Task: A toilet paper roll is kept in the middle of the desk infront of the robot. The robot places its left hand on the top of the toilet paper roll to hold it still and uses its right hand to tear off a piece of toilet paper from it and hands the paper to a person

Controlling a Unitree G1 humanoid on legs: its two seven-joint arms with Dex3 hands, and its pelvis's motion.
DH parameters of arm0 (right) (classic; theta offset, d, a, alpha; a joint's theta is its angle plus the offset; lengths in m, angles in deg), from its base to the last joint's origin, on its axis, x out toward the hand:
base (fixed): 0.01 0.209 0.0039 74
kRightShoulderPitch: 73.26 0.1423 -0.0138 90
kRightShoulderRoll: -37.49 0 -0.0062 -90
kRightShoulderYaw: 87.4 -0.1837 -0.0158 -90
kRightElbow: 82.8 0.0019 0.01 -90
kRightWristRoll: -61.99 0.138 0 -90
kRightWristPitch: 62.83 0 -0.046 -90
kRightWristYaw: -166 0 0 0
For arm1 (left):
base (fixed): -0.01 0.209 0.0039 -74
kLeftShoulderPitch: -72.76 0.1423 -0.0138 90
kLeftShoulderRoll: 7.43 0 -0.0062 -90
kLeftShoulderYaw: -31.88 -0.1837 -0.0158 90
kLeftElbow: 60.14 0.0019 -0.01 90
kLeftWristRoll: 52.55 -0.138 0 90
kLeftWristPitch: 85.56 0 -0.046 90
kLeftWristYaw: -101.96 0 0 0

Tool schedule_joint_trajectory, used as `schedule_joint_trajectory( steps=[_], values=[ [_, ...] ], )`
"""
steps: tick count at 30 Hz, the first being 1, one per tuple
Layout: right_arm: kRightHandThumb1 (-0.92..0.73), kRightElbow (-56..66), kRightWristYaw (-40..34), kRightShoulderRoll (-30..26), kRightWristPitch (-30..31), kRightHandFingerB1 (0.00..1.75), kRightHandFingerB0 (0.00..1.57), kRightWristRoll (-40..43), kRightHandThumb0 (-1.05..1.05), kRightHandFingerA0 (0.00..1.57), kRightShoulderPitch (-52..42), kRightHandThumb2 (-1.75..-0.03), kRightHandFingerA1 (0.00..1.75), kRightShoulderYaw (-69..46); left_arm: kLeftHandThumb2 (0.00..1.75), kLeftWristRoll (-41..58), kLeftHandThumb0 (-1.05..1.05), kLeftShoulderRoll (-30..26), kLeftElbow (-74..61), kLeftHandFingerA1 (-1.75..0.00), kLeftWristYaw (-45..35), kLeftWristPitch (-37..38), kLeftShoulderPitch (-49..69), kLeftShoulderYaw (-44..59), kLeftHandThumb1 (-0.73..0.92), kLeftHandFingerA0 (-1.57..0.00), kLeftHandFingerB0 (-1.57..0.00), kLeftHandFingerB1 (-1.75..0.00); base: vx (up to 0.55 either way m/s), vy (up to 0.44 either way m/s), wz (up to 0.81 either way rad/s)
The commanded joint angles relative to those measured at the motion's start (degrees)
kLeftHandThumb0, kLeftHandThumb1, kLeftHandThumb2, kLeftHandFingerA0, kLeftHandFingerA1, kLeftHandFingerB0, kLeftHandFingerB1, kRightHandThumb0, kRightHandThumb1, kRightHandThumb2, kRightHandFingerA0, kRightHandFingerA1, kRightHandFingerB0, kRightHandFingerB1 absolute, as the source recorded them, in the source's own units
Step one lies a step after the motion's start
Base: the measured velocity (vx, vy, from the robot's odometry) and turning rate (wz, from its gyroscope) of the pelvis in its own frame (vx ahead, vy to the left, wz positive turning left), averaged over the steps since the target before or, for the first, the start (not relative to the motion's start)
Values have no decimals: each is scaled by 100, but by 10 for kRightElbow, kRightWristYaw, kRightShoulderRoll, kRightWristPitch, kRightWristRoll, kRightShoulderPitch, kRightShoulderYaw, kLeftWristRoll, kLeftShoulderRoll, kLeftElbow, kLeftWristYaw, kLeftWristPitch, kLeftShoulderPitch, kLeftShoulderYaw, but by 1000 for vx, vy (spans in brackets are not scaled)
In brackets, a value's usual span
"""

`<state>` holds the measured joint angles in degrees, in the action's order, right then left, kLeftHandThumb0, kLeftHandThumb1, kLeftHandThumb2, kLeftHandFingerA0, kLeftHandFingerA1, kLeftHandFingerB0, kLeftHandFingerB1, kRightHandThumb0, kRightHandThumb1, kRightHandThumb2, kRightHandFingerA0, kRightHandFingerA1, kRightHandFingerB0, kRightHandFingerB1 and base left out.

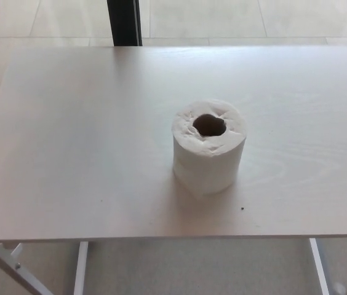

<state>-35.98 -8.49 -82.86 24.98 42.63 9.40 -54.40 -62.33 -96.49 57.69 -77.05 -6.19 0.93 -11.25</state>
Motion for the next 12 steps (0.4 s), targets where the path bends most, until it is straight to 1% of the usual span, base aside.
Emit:
schedule_joint_trajectory(
  steps=[1, 2, 3, 5, 11, 12],
  values=[
    [-55, -182, 73, 50, 86, 58, 10, 210, -56, 17, 12, -84, 67, -100, 63, 39, -47, -45, 156, -56, -119, 4, 45, -53, 77, -51, -52, -50, 0, 0, 0],
    [-55, -184, 74, 50, 85, 58, 10, 211, -56, 17, 12, -84, 67, -101, 63, 40, -47, -47, 158, -56, -119, 5, 45, -54, 77, -51, -52, -50, 0, 0, 0],
    [-55, -187, 81, 51, 86, 59, 9, 212, -56, 13, 12, -82, 66, -98, 62, 35, -47, -57, 174, -53, -118, 10, 42, -61, 75, -54, -53, -46, 0, 0, 0],
    [-53, -193, 91, 51, 86, 58, 11, 217, -54, 13, 14, -81, 65, -97, 62, 37, -47, -66, 189, -54, -118, 14, 37, -67, 75, -54, -53, -48, 0, 0, 0],
    [-51, -213, 130, 35, 80, 57, 11, 214, -56, 20, 15, -83, 66, -71, 62, 49, -46, -87, 262, -56, -122, 44, 25, -80, 76, -55, -51, -50, 0, 0, 0],
    [-51, -217, 137, 32, 77, 57, 13, 208, -56, 25, 12, -84, 67, -59, 62, 54, -46, -88, 262, -58, -122, 40, 27, -79, 75, -57, -52, -51, 0, 0, 0]
  ],
)
